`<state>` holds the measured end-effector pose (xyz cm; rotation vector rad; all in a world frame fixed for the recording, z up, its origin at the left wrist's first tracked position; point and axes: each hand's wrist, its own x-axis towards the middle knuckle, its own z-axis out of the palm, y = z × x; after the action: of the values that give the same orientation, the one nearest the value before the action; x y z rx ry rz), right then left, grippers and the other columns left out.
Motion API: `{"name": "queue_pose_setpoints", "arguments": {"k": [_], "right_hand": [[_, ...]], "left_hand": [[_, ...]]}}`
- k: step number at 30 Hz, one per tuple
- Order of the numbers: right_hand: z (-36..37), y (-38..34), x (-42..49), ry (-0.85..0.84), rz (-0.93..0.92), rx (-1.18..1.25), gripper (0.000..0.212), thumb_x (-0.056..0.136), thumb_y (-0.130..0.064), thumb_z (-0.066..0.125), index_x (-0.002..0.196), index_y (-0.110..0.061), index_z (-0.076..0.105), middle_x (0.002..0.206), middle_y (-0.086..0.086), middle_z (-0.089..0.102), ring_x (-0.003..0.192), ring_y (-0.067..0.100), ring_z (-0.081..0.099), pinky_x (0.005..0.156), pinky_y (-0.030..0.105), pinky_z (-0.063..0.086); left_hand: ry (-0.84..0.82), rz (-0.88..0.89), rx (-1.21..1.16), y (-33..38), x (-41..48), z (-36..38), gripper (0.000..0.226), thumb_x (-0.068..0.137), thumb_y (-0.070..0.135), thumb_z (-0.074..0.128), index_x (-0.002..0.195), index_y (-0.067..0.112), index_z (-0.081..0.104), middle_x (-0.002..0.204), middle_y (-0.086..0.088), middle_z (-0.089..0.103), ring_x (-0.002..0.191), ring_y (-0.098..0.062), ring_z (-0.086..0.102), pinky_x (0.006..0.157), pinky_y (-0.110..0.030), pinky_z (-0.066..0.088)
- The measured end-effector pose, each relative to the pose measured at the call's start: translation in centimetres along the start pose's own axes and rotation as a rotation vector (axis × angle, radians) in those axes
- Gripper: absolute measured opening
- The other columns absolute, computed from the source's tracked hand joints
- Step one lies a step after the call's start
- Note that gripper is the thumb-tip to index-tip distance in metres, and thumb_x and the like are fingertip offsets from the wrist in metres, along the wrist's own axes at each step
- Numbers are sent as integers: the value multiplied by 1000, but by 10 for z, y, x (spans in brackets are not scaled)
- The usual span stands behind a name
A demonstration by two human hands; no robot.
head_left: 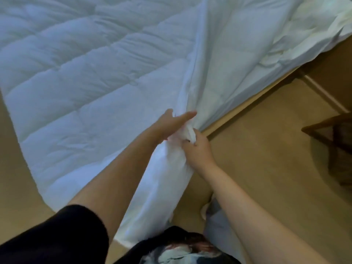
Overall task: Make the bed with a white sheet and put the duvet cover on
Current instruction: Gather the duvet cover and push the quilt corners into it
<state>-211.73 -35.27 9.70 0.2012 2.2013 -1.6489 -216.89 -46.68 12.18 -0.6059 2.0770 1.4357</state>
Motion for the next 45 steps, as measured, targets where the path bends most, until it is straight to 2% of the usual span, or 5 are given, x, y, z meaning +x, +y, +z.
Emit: {"name": "queue_pose_setpoints", "arguments": {"k": [12,21,24,35,45], "right_hand": [[-190,-16,142,-37,198,-113,88,74,-38,68,144,-17,20,132,5,48,112,27,52,92,36,46],[-249,-23,142,-108,-16,-195,22,86,-3,41,97,-7,60,89,8,62,82,24,58,70,33,49],[-277,-30,157,-325,-36,-283,11,83,-14,52,88,-7,59,77,5,59,68,15,53,57,22,43],[-377,-94,386,0,258,-87,74,83,-15,61,146,-29,25,115,4,52,88,18,58,67,24,50],[-382,-72,411,-286,390,-293,33,86,5,42,108,-10,62,68,3,58,53,11,51,45,18,40]], "left_hand": [[-325,531,1231,36,-55,154,13,91,27,49,92,15,48,107,-7,54,89,-34,56,63,-33,29],[71,-85,-105,166,110,144,87,77,68,58,139,10,39,134,-6,50,114,-25,54,92,-38,47],[83,-64,-473,213,168,163,48,82,34,67,119,8,50,102,-7,63,94,-27,62,69,-32,53],[-482,469,421,283,198,196,8,87,21,55,92,26,52,87,12,58,83,-9,54,71,-14,38],[-11,-583,-585,296,367,170,89,76,63,63,139,8,32,121,-18,55,104,-33,58,87,-47,47]]}}
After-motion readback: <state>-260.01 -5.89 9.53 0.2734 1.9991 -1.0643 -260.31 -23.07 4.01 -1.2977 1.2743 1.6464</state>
